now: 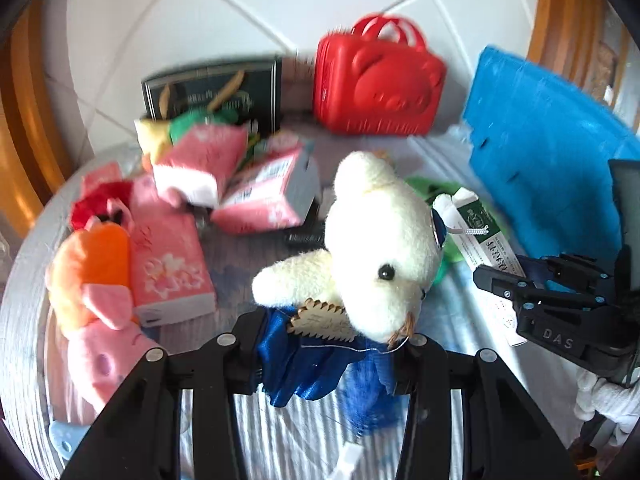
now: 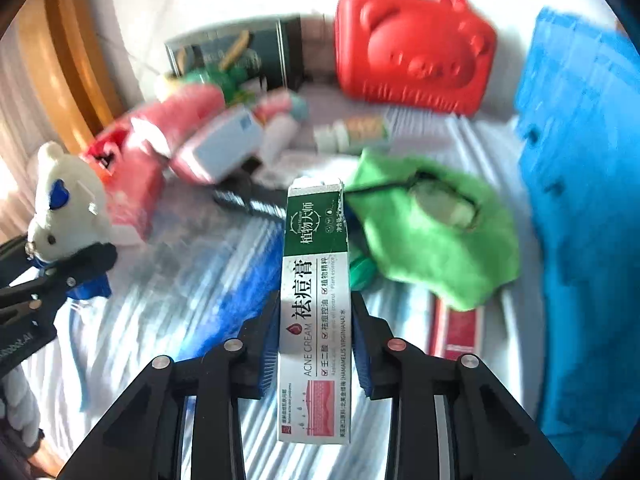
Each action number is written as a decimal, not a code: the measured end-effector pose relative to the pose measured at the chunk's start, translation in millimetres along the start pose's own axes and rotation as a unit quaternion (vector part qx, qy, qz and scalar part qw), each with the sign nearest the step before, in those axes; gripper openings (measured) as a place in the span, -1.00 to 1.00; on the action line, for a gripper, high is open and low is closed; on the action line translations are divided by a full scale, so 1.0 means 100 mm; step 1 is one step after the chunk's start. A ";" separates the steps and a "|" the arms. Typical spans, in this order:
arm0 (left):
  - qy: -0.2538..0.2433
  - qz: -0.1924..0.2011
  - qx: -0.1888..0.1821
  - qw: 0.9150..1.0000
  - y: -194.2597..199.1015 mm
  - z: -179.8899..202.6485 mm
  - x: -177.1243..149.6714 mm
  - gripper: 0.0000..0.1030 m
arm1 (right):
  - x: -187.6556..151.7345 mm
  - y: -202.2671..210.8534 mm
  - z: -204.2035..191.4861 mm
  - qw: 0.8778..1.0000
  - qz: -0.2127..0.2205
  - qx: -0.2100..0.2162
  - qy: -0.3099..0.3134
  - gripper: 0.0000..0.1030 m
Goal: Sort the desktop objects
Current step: 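Grasp the white teddy bear with the left tool while the right tool grasps the green-white cream box, then carry the teddy bear and cream box over the blue crate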
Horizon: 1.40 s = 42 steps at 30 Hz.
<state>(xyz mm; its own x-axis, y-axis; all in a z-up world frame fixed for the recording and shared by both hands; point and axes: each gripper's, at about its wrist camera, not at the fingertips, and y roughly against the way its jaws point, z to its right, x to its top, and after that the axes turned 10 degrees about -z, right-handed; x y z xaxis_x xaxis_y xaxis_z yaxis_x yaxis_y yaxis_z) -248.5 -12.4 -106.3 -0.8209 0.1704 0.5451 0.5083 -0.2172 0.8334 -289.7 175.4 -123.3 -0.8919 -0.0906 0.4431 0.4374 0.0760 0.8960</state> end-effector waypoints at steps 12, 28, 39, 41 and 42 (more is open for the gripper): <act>-0.038 0.109 0.006 0.993 1.10 0.64 -0.05 -0.18 | -0.25 1.50 -0.03 0.991 0.134 -0.020 0.013 -0.38; -0.077 0.190 -0.031 0.978 1.64 2.08 0.35 -0.18 | -0.58 2.74 1.11 0.962 0.255 -0.096 -0.031 -0.38; -0.127 0.171 -0.061 0.975 1.59 3.48 0.68 -0.18 | -0.83 2.83 2.30 0.951 0.244 -0.176 -0.066 -0.38; -0.133 0.162 -0.064 0.976 1.54 3.68 0.72 -0.18 | -0.88 2.82 2.47 0.950 0.237 -0.188 -0.071 -0.38; -0.136 0.158 -0.064 0.976 1.52 3.79 0.74 -0.18 | -0.91 2.79 2.58 0.951 0.233 -0.191 -0.074 -0.38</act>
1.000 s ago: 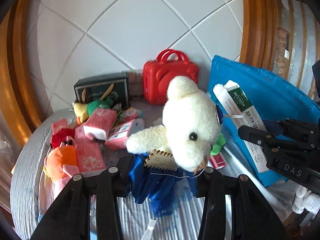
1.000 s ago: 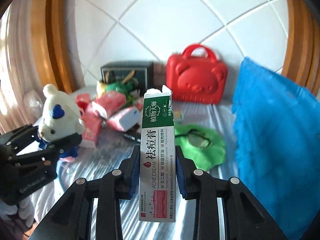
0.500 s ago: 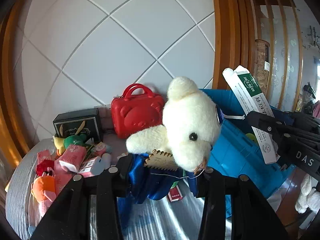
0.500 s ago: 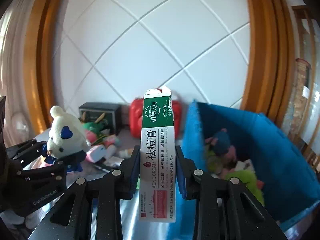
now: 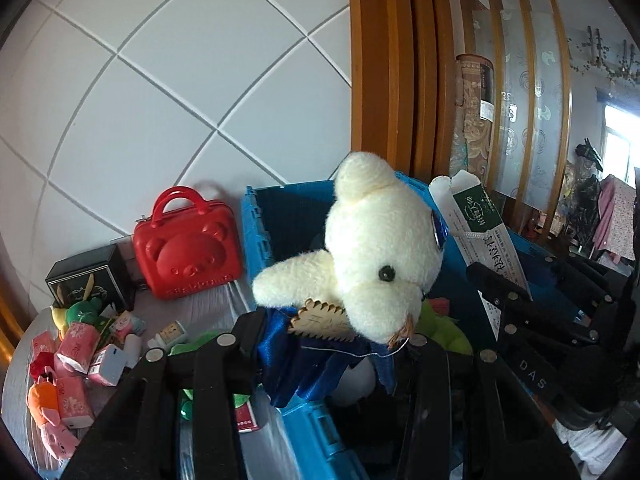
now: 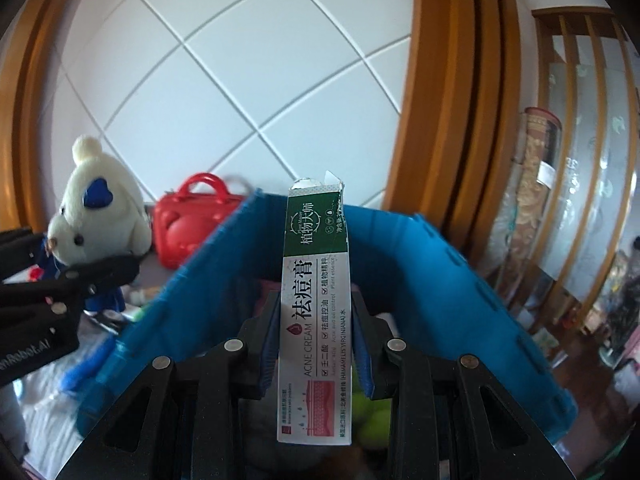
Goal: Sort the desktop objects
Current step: 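Carry the teddy bear and cream box over the blue crate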
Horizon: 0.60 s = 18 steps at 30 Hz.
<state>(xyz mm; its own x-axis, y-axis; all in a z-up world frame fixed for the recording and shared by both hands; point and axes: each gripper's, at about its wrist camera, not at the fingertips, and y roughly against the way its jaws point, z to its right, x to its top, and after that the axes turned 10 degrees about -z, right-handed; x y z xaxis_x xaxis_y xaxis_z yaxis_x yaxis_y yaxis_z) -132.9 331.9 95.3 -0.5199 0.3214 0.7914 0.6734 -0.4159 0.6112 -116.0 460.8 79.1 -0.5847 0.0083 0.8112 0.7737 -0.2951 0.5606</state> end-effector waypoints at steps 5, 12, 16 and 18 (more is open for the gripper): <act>-0.012 -0.019 0.003 1.000 -0.22 0.35 0.09 -0.18 | -0.14 -0.13 0.39 1.000 -0.017 -0.010 -0.013 -0.39; -0.019 -0.044 0.013 0.999 -0.46 0.61 0.14 -0.18 | -0.25 -0.26 0.69 0.999 -0.029 -0.009 -0.017 -0.38; -0.017 -0.052 0.020 0.998 -0.53 0.65 0.16 -0.18 | -0.28 -0.33 0.75 0.999 -0.035 -0.007 -0.019 -0.38; -0.016 -0.054 0.025 0.998 -0.55 0.66 0.17 -0.17 | -0.27 -0.37 0.80 0.999 -0.038 -0.007 -0.019 -0.38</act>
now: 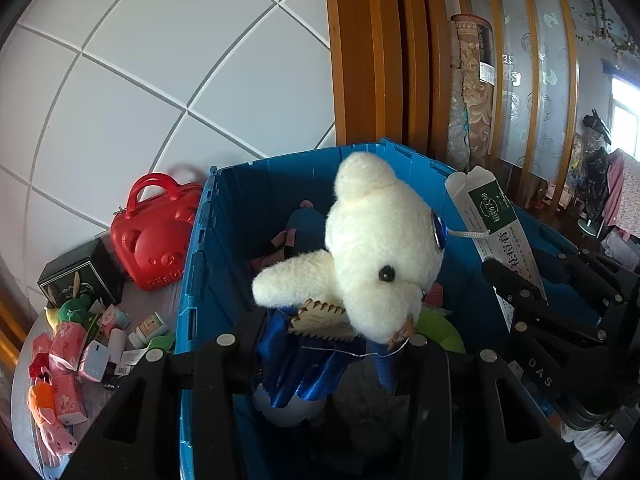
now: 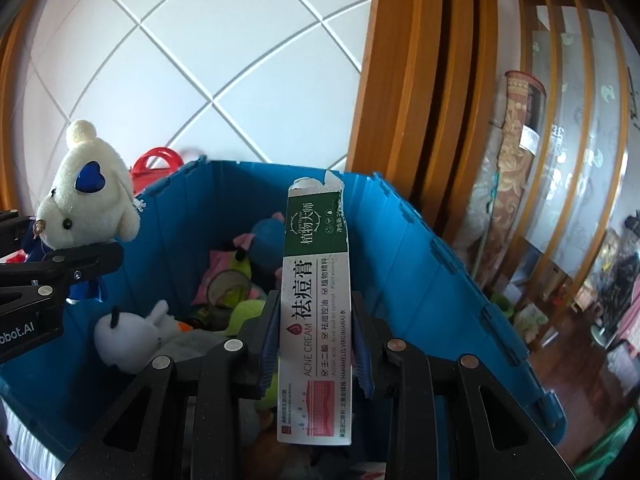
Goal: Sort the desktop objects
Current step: 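Carry the teddy bear and cream box over the blue crate, then open both tools to drop the teddy bear and cream box into the crate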
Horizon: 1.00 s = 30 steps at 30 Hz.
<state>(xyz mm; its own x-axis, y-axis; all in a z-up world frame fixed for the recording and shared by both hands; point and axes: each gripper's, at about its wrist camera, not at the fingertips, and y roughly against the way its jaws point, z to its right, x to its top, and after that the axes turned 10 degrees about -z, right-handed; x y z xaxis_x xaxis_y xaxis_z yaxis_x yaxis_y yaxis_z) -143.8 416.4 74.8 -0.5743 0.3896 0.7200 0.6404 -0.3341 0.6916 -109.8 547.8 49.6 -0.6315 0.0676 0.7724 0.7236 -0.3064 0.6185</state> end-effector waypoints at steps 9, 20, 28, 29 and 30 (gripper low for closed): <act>0.004 -0.008 0.025 1.000 -0.01 0.04 -0.01 -0.03 | 0.01 -0.02 0.04 1.000 -0.003 0.003 -0.001 -0.38; 0.002 0.000 0.034 0.999 0.08 0.01 -0.08 0.32 | -0.02 0.04 0.10 1.000 0.002 -0.011 -0.010 0.34; 0.009 0.026 0.036 0.999 0.28 -0.10 -0.17 0.34 | -0.03 0.19 0.09 0.999 0.020 -0.018 -0.020 1.00; 0.010 0.030 0.037 0.999 0.31 -0.12 -0.18 0.35 | -0.02 0.21 0.08 0.999 0.022 -0.017 -0.021 1.00; 0.011 0.034 0.039 0.999 0.34 -0.14 -0.20 0.35 | -0.02 0.22 0.06 0.999 0.023 -0.017 -0.021 1.00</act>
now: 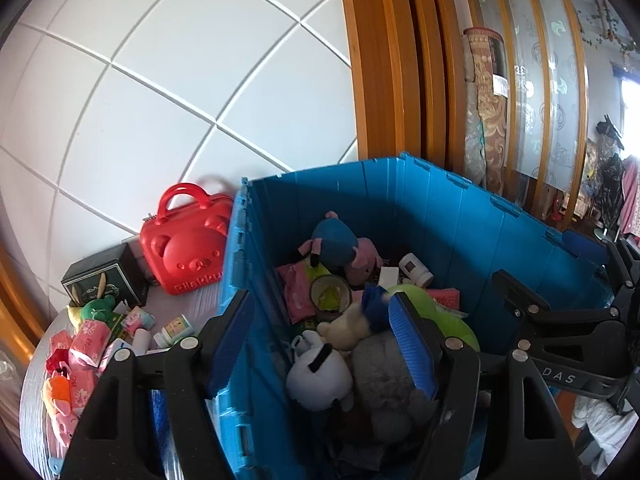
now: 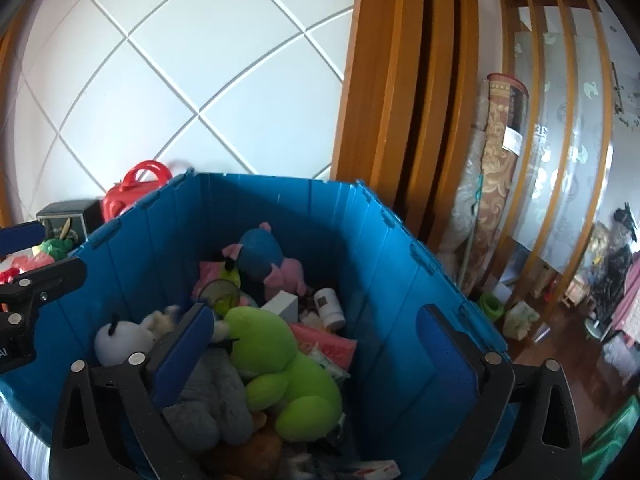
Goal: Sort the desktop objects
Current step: 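Open both tools to drop the teddy bear and cream box into the crate, then withdraw both tools from the crate back over the table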
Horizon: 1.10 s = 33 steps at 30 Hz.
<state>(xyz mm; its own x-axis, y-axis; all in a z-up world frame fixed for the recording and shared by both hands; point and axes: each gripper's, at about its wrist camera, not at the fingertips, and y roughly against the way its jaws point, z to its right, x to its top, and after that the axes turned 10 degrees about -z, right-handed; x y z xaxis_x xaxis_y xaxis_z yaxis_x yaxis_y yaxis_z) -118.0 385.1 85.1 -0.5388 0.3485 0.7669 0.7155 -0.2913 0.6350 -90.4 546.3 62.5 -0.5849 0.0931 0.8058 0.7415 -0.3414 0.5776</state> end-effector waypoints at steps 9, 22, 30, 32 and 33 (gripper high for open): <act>0.030 0.022 0.012 0.999 0.22 -0.40 -0.17 0.38 | 0.05 0.24 -0.34 0.999 0.022 0.023 0.006 1.00; 0.102 0.042 0.025 0.994 0.53 -1.60 -0.62 0.38 | 0.17 0.56 -1.55 0.993 0.047 0.090 0.059 1.00; 0.136 0.008 0.056 0.989 0.51 -2.41 -1.10 0.38 | 0.15 0.67 -2.26 0.989 0.042 0.118 0.073 1.00; 0.144 -0.006 0.065 0.987 0.48 -2.60 -1.24 0.38 | 0.13 0.66 -2.44 0.989 0.036 0.124 0.075 1.00; 0.150 -0.016 0.072 0.986 0.46 -2.71 -1.33 0.38 | 0.12 0.66 -2.50 0.988 0.034 0.127 0.075 1.00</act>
<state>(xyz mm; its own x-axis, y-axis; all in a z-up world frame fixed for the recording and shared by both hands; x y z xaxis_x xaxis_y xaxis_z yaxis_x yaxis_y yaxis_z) -134.5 83.7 37.2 -0.6543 0.0700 0.7530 0.7399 -0.1469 0.6565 -130.6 291.5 77.3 -0.5594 -0.0689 0.8260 0.8279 -0.0948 0.5528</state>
